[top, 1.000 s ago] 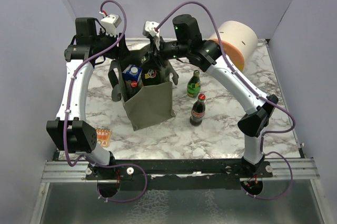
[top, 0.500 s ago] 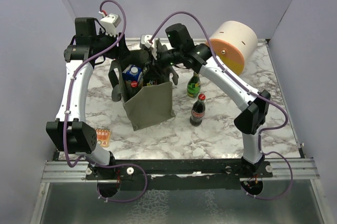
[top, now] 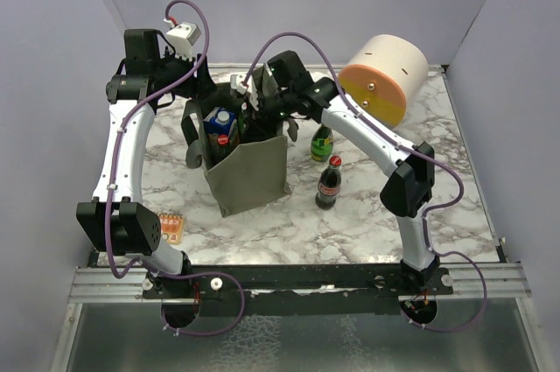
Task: Place the beverage into the canvas bag
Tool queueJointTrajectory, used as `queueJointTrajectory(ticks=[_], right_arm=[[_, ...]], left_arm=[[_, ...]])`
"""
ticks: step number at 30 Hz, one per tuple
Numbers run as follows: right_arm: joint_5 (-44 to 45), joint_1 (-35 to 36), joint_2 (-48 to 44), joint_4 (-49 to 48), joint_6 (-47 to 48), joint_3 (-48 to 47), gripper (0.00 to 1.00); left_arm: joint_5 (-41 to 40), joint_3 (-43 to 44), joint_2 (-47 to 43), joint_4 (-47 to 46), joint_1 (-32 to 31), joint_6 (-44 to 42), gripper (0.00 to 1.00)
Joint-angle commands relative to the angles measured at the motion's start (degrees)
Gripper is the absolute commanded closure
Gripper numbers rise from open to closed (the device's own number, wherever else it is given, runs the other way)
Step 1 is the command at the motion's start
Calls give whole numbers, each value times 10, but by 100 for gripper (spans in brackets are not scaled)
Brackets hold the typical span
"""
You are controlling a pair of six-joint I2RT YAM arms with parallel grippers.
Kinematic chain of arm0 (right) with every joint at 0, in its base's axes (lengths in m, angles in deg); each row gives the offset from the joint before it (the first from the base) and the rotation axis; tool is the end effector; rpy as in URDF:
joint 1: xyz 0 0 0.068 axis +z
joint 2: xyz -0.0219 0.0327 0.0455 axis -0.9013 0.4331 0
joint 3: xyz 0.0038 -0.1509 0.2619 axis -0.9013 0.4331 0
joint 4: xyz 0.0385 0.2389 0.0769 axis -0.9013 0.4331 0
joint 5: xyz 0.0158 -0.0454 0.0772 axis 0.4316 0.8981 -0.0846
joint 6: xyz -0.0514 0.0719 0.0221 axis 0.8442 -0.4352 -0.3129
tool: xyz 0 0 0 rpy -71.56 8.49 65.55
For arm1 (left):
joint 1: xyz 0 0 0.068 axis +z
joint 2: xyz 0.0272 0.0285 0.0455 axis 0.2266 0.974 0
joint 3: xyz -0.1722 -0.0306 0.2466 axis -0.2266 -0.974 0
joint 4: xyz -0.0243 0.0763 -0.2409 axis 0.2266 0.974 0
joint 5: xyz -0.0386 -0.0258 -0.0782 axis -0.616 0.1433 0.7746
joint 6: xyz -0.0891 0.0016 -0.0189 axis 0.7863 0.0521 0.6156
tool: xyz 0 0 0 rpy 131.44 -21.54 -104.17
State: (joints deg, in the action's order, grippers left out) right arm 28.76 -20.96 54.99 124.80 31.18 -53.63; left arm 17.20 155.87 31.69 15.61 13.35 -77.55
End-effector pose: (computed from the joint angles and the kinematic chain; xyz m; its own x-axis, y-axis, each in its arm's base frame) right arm 0.3195 0.3783 0.3574 -0.0211 -0.4826 -0.8756 -0.9976 -0.0480 0.0505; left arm 0.3575 -0.0397 0.4323 -0.4960 0.0690 -0.8656 0.4673 0.8614 -0.1992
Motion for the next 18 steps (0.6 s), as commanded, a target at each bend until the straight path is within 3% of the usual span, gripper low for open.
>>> queueJointTrajectory(ticks=[1,18], right_arm=[[-28,-2,9,-17,24,-31,99],[6,-2,58,40,67,-64,97]], left_arm=[[15,7,-19,-2,-3,5,41],[16,4,-17,-3,-3,5,41]])
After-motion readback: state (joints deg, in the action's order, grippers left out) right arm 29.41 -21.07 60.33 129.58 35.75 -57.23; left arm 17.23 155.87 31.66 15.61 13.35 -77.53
